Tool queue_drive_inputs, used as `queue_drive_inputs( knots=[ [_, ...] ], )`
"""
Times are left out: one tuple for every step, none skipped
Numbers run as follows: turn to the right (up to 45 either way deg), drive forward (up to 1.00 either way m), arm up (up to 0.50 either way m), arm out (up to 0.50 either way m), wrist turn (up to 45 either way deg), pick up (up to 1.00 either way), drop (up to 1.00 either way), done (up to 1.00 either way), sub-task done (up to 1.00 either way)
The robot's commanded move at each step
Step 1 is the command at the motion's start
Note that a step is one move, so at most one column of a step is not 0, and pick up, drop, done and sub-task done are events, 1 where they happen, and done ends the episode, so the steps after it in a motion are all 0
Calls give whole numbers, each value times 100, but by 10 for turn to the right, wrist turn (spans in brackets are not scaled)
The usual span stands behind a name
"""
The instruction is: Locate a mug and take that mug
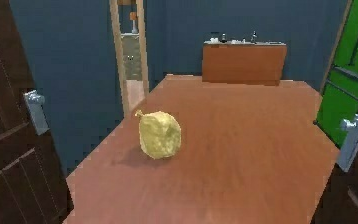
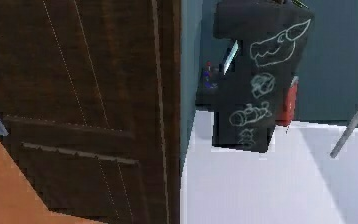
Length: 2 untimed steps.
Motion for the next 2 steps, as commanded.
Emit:
queue_drive_inputs(
  knots=[
    [90,0,0,0,0,0,0,0,0],
    [0,70,0,0,0,0,0,0,0]
  ],
)
